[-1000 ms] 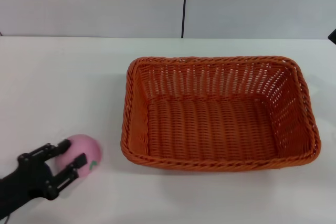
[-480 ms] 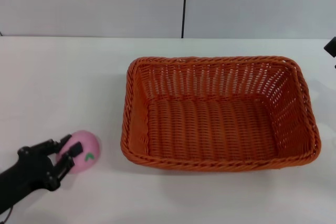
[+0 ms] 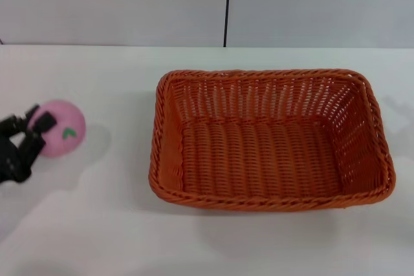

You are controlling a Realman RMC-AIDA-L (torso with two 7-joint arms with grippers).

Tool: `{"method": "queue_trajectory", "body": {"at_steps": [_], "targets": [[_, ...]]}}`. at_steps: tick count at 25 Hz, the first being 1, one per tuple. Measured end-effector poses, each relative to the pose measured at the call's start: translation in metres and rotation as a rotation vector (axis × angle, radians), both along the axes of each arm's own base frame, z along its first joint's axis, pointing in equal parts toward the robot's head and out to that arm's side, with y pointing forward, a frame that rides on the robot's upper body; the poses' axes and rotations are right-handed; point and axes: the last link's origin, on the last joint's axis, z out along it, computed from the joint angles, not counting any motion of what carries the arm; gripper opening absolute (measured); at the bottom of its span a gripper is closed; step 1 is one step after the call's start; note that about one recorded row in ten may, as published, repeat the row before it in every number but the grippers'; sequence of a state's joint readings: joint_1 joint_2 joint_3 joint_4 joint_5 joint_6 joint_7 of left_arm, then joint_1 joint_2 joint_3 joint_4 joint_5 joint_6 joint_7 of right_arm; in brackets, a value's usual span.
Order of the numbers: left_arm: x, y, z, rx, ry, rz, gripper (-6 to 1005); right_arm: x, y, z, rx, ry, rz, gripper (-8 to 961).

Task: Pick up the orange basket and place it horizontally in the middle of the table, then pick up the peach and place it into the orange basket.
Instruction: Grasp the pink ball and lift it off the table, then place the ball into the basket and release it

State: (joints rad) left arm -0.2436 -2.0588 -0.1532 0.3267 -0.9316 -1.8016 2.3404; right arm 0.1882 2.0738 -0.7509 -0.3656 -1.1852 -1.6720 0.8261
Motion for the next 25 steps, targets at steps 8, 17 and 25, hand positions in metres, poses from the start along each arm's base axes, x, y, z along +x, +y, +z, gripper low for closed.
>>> {"method": "queue_trajectory", "body": {"at_steps": [8,17,25], "targets": [[0.05,0.032,-0.004,-0.051,-0.142,-0.225,140,0.006,-0.005,-0.003,-0.004,0.014,-0.035,488],[0.106,0.053,-0.068,-0.21,-0.198,-0.353,71,0.009,-0.006,0.001,0.025,0.024,-0.058,489],[0.117,0.053,-0.113,-0.235,-0.099,-0.295,88,0.011,-0.005,0.003,0.038,0.033,-0.069,490]]}}
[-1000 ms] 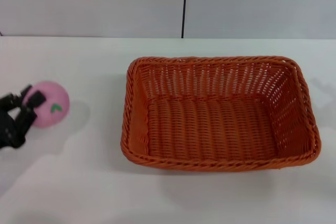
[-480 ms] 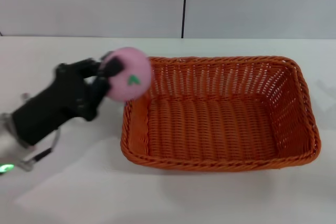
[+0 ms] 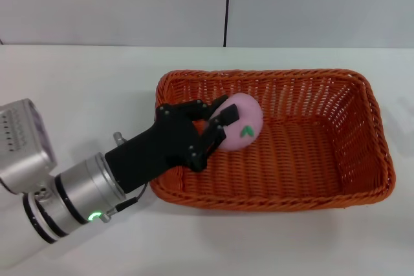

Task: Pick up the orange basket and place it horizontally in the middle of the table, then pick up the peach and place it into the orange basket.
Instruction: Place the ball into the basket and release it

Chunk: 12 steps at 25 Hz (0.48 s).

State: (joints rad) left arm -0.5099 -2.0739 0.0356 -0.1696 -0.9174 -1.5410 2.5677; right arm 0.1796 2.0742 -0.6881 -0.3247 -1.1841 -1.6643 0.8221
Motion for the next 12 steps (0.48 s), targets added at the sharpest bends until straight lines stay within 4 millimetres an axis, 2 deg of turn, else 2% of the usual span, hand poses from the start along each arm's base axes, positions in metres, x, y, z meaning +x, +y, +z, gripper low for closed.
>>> {"method": "queue_trajectory", "body": {"at_steps": [7,12], "targets": [[-0.011,0.004,0.001,0.064,0.054,0.044,199,0.004,0.0,0.005,0.031,0.011,-0.024,491],[-0.024,-0.001,0.007,0.156,0.09,0.071,381,0.01,-0.004,0.009,0.077,0.012,-0.059,491]]}}
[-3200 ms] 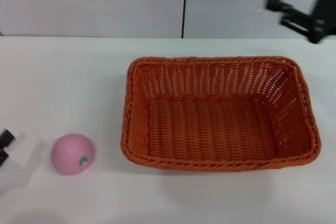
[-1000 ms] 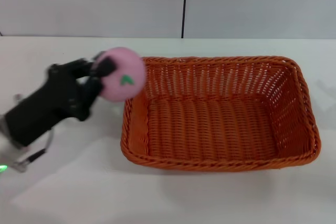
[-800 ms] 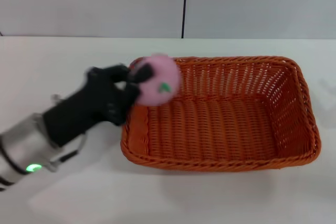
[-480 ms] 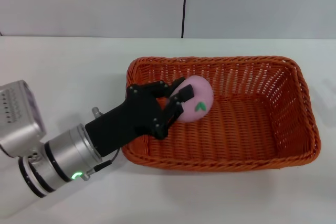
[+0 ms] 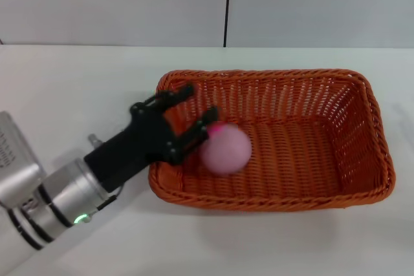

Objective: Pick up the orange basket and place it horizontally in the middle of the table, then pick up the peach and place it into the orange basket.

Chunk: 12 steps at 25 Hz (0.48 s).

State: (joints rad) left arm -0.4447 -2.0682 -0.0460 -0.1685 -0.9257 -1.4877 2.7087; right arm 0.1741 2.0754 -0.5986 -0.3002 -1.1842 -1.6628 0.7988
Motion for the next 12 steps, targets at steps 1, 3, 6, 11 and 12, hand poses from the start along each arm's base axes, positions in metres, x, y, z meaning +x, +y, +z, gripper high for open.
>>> {"method": "queue_trajectory", "body": {"at_steps": [1,3,6,11,12], "targets": [[-0.005,-0.002,0.003,0.033,0.003,0.017,418,0.002,-0.001,0.001,0.015,0.001,-0.012,491],[-0.018,-0.008,0.013,0.124,0.012,0.067,497,0.008,-0.004,0.003,0.063,0.001,-0.049,492],[-0.041,-0.02,0.032,0.293,0.032,0.164,616,0.018,-0.011,0.006,0.161,-0.01,-0.124,492],[-0.077,-0.043,0.063,0.499,0.046,0.336,793,0.031,-0.023,0.008,0.31,-0.027,-0.252,492],[-0.087,-0.051,0.072,0.551,0.044,0.393,827,0.035,-0.025,0.008,0.344,-0.028,-0.288,492]]}}
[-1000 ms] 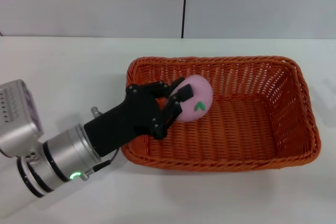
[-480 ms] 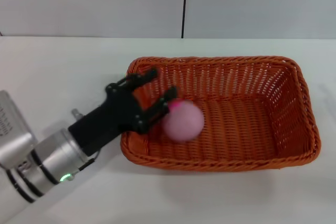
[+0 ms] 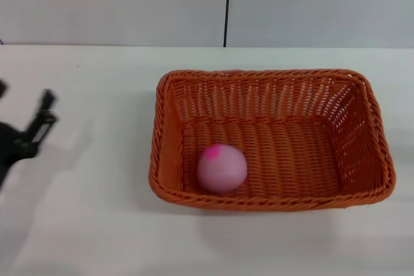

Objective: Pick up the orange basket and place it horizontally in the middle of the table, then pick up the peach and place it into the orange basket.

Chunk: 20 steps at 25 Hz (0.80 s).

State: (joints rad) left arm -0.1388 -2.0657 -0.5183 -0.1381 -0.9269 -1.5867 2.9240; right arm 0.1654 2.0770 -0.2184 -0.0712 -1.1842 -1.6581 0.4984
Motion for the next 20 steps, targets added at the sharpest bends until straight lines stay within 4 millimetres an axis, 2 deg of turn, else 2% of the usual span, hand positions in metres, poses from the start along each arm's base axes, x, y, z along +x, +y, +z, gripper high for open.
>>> {"method": "queue_trajectory", "body": {"at_steps": [7,15,20], "targets": [[-0.021,-0.017,0.018,0.085,0.023,0.093,827,0.015,-0.004,0.002,0.06,0.05,-0.118,493],[-0.031,-0.022,0.026,0.128,0.025,0.148,827,0.023,-0.009,0.007,0.099,0.049,-0.167,494],[-0.032,-0.023,0.027,0.136,0.023,0.159,827,0.026,-0.006,0.006,0.118,0.035,-0.211,701]]}}
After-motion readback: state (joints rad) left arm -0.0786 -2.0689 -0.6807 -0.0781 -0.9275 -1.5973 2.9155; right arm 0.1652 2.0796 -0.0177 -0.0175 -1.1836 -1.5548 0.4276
